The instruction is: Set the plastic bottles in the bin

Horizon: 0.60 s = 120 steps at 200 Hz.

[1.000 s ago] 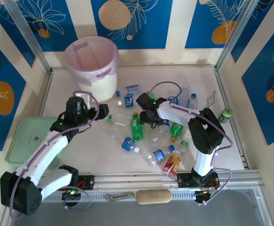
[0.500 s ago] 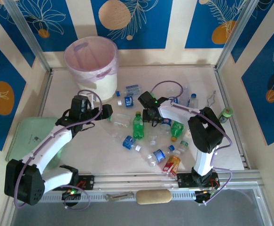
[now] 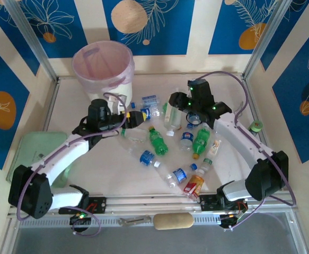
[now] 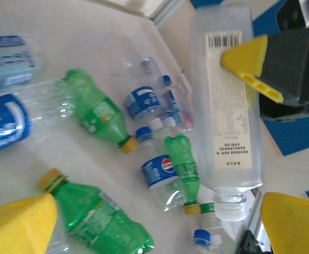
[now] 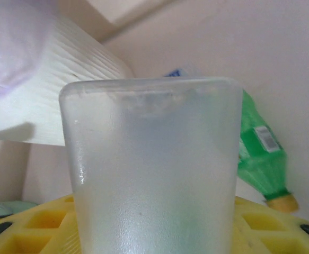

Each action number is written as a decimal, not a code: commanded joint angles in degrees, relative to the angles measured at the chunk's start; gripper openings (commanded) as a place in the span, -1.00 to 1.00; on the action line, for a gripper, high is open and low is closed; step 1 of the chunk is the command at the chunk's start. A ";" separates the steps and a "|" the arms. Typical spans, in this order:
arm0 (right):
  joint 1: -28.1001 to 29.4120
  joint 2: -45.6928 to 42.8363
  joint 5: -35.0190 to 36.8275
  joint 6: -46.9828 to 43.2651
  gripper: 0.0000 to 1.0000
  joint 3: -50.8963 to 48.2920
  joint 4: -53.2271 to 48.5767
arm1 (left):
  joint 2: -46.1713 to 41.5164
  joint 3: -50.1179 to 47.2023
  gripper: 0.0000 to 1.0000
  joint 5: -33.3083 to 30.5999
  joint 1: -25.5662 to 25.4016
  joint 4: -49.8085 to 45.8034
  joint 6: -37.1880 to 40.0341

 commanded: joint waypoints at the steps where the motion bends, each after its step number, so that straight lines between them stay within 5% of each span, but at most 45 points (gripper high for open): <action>1: 1.83 -1.61 3.93 1.67 0.05 0.24 6.75 | 1.63 3.89 0.94 -0.77 -3.51 3.48 -0.86; 47: 7.79 -0.64 13.68 0.11 0.03 1.62 10.97 | 6.78 11.24 0.91 -8.52 -10.49 -3.46 7.54; 120: 12.39 0.18 13.64 -0.75 0.03 2.58 12.93 | 13.25 16.69 0.81 -9.29 -13.88 -7.07 12.68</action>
